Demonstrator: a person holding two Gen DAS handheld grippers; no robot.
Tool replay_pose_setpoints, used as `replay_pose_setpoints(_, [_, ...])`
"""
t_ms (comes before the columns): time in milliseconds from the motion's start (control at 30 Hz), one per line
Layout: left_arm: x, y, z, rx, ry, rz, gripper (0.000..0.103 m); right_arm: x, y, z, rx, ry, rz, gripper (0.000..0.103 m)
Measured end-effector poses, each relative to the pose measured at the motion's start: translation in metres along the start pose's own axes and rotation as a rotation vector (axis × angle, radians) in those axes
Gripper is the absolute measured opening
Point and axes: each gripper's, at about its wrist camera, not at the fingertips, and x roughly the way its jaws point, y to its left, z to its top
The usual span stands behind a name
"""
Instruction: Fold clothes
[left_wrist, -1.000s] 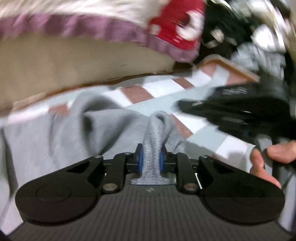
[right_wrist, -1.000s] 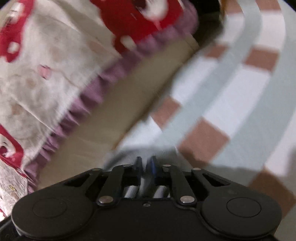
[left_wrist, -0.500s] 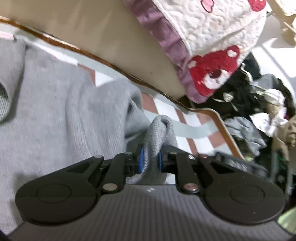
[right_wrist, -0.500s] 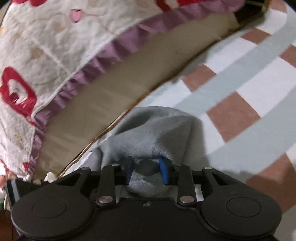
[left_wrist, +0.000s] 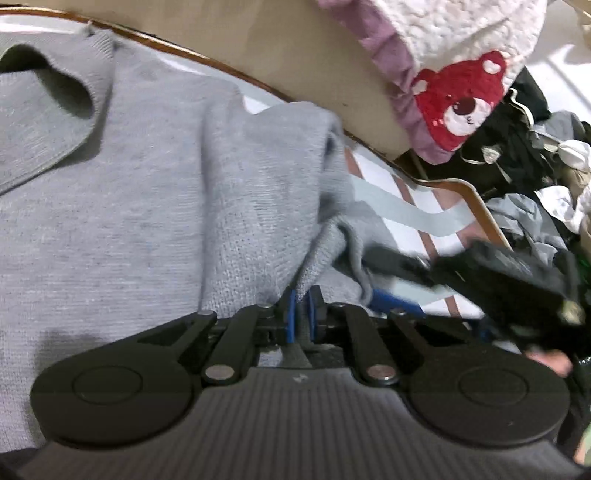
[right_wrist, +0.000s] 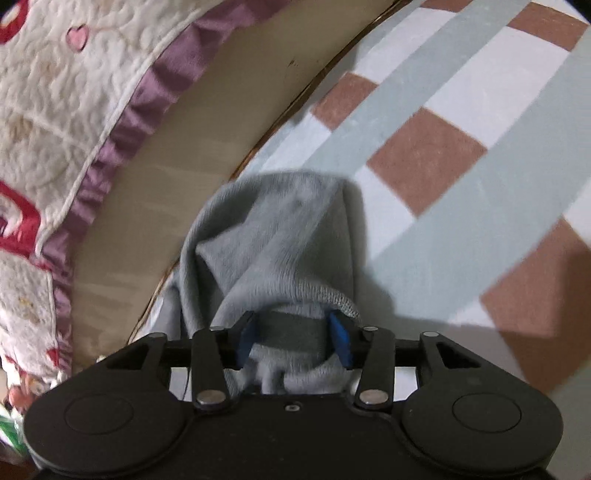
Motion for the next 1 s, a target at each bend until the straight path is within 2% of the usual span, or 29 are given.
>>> replay_pose_setpoints(100, [0.004, 0.000, 0.002, 0.001, 0.006, 0.002, 0.007, -0.008, 0.013, -0.016, -0.073, 0.019, -0.029, 0.053])
replay_pose_setpoints(167, [0.007, -0.002, 0.003, 0.011, 0.007, 0.010, 0.007, -0.004, 0.022, -0.020, -0.177, 0.012, -0.085, 0.053])
replay_pose_setpoints(233, [0.011, -0.003, 0.003, 0.013, 0.011, 0.020, 0.007, 0.002, 0.024, -0.020, -0.214, -0.011, -0.112, 0.049])
replay_pose_setpoints(300, [0.013, -0.005, 0.006, 0.010, 0.019, 0.034, 0.007, 0.008, 0.023, -0.019, -0.225, -0.039, -0.125, 0.025])
replay_pose_setpoints(333, [0.014, -0.006, 0.008, 0.009, 0.024, 0.041, 0.007, 0.009, 0.023, -0.018, -0.227, -0.055, -0.136, 0.022])
replay_pose_setpoints(400, [0.016, -0.010, 0.011, 0.028, 0.023, 0.052, 0.005, 0.005, 0.021, -0.013, -0.223, -0.094, -0.169, 0.007])
replay_pose_setpoints(567, [0.022, -0.022, 0.015, 0.102, 0.017, 0.088, 0.005, -0.006, 0.017, -0.001, -0.210, -0.191, -0.252, 0.006])
replay_pose_setpoints(633, [0.022, -0.029, 0.019, 0.139, 0.003, 0.102, 0.005, -0.008, 0.019, 0.004, -0.204, -0.224, -0.257, 0.005])
replay_pose_setpoints(667, [0.018, -0.035, 0.021, 0.172, -0.017, 0.089, 0.005, -0.010, 0.021, 0.006, -0.196, -0.234, -0.235, 0.006])
replay_pose_setpoints(733, [0.009, -0.048, 0.026, 0.235, -0.058, 0.062, 0.006, -0.020, 0.024, 0.010, -0.169, -0.242, -0.136, 0.006])
replay_pose_setpoints(833, [-0.016, -0.057, 0.028, 0.274, -0.148, -0.039, 0.014, -0.034, 0.029, 0.016, -0.127, -0.252, 0.012, 0.006])
replay_pose_setpoints(867, [-0.022, -0.059, 0.029, 0.284, -0.170, -0.074, 0.023, -0.038, 0.030, 0.019, -0.113, -0.253, 0.056, 0.006])
replay_pose_setpoints(900, [-0.025, -0.061, 0.031, 0.291, -0.179, -0.098, 0.036, -0.042, 0.029, 0.021, -0.105, -0.250, 0.094, 0.006])
replay_pose_setpoints(933, [-0.025, -0.062, 0.033, 0.296, -0.179, -0.127, 0.043, -0.045, 0.030, 0.022, -0.104, -0.241, 0.137, 0.006])
replay_pose_setpoints(967, [-0.024, -0.064, 0.036, 0.301, -0.161, -0.155, 0.055, -0.046, 0.032, 0.022, -0.107, -0.226, 0.179, 0.006])
replay_pose_setpoints(1000, [-0.023, -0.065, 0.038, 0.305, -0.144, -0.181, 0.060, -0.048, 0.034, 0.022, -0.110, -0.212, 0.221, 0.006])
